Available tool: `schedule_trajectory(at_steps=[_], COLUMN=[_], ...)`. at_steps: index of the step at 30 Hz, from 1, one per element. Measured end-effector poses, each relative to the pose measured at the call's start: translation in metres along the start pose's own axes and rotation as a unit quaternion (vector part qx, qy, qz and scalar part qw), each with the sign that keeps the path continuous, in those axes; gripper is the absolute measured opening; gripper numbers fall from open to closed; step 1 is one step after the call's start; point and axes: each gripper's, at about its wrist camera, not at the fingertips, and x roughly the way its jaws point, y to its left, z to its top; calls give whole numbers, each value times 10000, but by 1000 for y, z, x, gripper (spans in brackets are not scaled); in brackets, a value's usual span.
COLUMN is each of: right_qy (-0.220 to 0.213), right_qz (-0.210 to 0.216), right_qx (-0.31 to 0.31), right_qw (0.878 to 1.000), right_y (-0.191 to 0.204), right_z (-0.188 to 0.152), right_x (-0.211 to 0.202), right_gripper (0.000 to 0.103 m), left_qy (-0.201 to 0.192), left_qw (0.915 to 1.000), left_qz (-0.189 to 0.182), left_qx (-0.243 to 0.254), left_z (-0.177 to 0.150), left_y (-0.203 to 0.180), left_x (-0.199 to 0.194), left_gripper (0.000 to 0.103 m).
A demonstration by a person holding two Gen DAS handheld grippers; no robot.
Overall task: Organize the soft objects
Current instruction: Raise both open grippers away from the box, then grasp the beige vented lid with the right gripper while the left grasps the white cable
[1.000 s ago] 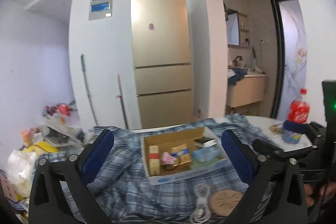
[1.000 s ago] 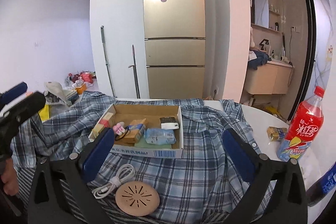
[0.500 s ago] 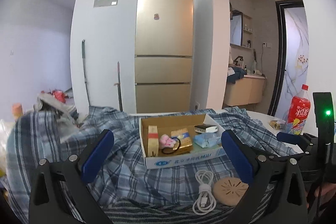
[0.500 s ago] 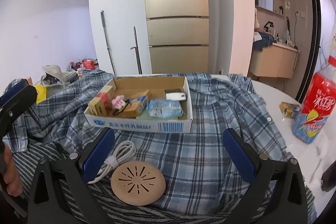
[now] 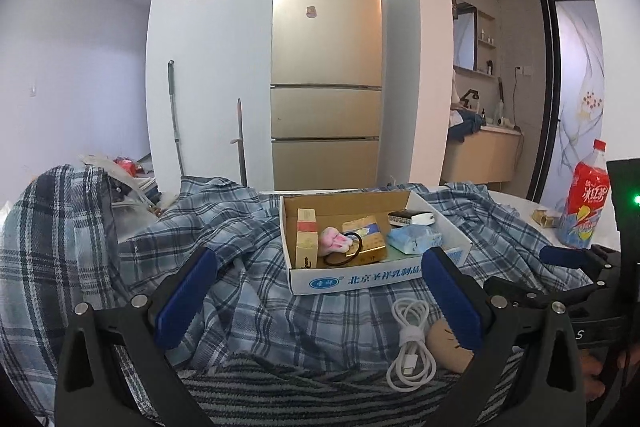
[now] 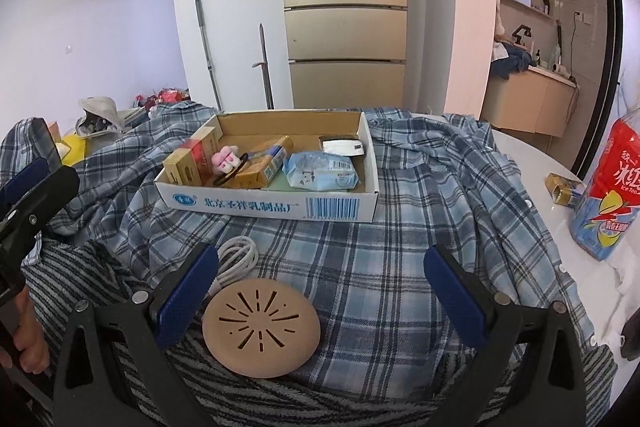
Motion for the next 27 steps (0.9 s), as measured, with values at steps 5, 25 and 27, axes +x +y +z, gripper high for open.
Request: schedule_trajectory(at_steps=[5,25,27], right_qy=[180,1413,1511], right_qz=[99,775,791], right_qx=[-33,-461,-456], right_qw=[9998,9859,9843], right_y=[3,28,28], right_z=[-2,-21,-22], right_x=[5,42,46], right_gripper=[103,92,92], left_qy=[81,1349,1405], left_qw=[9999,9908,9900], left_qz=[76,-7,-8], left_qx=[46,138,129], left_z=[-1,-16,-16], left_y=[-1,-4,-4], left_x=[0,35,37], left_gripper=[103,103,103])
